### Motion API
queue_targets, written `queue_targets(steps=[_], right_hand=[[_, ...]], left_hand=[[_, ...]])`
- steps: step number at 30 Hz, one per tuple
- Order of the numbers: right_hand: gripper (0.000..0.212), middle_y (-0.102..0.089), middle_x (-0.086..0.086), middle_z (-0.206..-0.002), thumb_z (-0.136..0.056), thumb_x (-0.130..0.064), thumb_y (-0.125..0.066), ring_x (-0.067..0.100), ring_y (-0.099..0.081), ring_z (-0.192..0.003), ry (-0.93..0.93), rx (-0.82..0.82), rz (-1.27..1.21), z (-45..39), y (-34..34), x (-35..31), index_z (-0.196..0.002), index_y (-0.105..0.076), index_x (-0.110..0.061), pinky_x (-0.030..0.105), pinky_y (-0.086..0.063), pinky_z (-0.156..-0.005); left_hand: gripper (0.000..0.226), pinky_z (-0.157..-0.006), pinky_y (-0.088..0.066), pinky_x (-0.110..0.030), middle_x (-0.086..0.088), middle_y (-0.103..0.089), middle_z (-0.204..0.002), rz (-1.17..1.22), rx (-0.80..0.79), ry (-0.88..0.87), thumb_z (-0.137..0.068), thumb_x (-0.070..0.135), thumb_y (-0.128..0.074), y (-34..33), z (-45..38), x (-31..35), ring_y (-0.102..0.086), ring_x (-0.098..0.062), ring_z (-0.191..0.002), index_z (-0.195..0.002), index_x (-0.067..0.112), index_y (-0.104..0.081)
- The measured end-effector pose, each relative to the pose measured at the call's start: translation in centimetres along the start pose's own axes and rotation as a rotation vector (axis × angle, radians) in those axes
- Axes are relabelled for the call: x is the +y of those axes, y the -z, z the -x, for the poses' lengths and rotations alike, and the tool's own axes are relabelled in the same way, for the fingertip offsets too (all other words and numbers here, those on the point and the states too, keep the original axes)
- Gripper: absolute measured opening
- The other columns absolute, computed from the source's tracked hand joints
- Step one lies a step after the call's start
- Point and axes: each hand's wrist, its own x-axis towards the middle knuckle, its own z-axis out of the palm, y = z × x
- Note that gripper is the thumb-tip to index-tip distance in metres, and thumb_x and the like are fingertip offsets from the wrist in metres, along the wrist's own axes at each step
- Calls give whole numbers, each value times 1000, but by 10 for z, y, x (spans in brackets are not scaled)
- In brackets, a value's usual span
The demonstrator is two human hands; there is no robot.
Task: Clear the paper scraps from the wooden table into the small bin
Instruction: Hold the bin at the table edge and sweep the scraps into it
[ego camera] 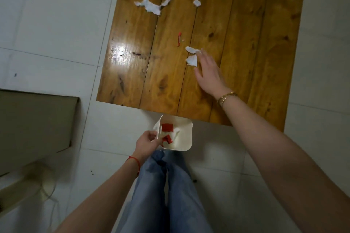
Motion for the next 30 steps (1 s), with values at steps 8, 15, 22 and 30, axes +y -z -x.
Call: queue_targets(steps=[8,15,22,30], right_hand=[[57,-11,8,-162,-101,-27,-37,21,-7,-149,62,-158,127,-18,-26,12,-152,-18,-10,42,-8,-122],[55,-13,2,-161,-101,-32,-34,15,-5,-148,223,-248,153,84,-61,-2,-152,-20,-17,38,-4,-121],[49,-30,0,-156,-102,-31,-33,12,-18,-147,248,-354,10,174,-81,-13,-148,-32,-16,33,-12,-122],[46,-37,3,-152,-101,-26,-38,17,-29,-142,81,-240,-80,191,-58,-29,-146,-36,-14,37,-24,-118]], left_hand=[[34,-68,-45,-19,-2,-67,-102,30,24,-11,-77,29,-73,-13,-27,7,-62,-18,-91,-104,14,-59],[36,-74,-47,-24,-9,-67,-108,85,48,-3,-78,19,-71,-13,-25,14,-63,-23,-98,-111,7,-59],[34,-78,-49,-27,-9,-67,-105,110,59,8,-78,21,-72,-10,-10,6,-62,-23,-96,-107,10,-59],[38,-90,-52,-37,-8,-68,-104,130,40,34,-74,28,-76,2,24,-10,-63,-24,-98,-105,11,-62]])
